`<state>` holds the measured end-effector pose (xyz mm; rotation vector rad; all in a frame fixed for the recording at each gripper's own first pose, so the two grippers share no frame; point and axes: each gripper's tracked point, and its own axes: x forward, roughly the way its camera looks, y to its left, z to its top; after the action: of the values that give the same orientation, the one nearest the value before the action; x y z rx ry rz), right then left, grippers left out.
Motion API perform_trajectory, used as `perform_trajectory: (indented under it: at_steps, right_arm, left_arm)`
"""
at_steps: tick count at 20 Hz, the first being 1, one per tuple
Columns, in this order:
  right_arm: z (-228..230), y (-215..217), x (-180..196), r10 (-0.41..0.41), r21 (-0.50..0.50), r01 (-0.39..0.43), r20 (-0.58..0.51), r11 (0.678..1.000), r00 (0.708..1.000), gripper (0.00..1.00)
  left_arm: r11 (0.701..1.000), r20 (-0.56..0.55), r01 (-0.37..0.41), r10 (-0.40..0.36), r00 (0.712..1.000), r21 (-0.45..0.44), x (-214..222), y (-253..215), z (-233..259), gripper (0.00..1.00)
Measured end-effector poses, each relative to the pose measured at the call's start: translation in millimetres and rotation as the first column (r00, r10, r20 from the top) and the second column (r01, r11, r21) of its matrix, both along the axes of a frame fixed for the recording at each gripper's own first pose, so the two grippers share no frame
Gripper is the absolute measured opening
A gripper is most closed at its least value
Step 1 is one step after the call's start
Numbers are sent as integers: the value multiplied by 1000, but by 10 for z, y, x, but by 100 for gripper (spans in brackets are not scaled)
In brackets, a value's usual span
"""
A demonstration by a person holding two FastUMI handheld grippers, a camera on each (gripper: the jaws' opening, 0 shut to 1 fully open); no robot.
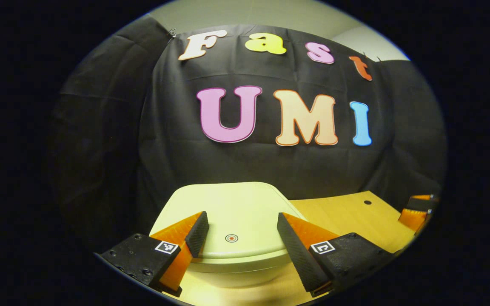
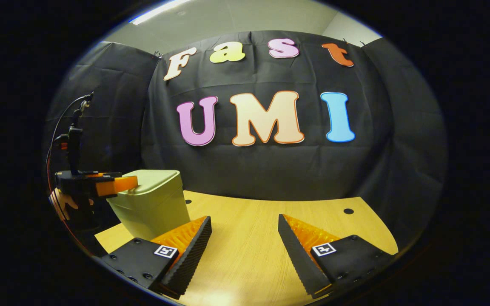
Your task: Press the lid of the desktop garbage bin to open it, pick up the crumpled paper on the desktop and throw it into the bin, then pick up the pop can on the desktop and drop it into the bin, and finally close the garbage bin lid.
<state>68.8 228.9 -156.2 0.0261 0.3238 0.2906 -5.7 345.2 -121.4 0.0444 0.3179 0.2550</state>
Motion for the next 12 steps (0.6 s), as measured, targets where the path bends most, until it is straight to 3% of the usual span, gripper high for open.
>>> perform_trajectory:
  at_steps: [4,8,12]
  right_arm:
    - [340,-67,-23,-33,20,31,89,999,996,99]
    - [780,-408,-71,-45,47,36,206,998,978,98]
    - [928,-858,-177,-48,76,33,203,997,978,98]
  left_arm:
    - [999,45,14,-16,999,37,-53,-161,112,94]
    - [998,169,54,-60,984,40,-109,-804,463,94]
    - [997,220,70,-72,973,18,-184,-1562,579,94]
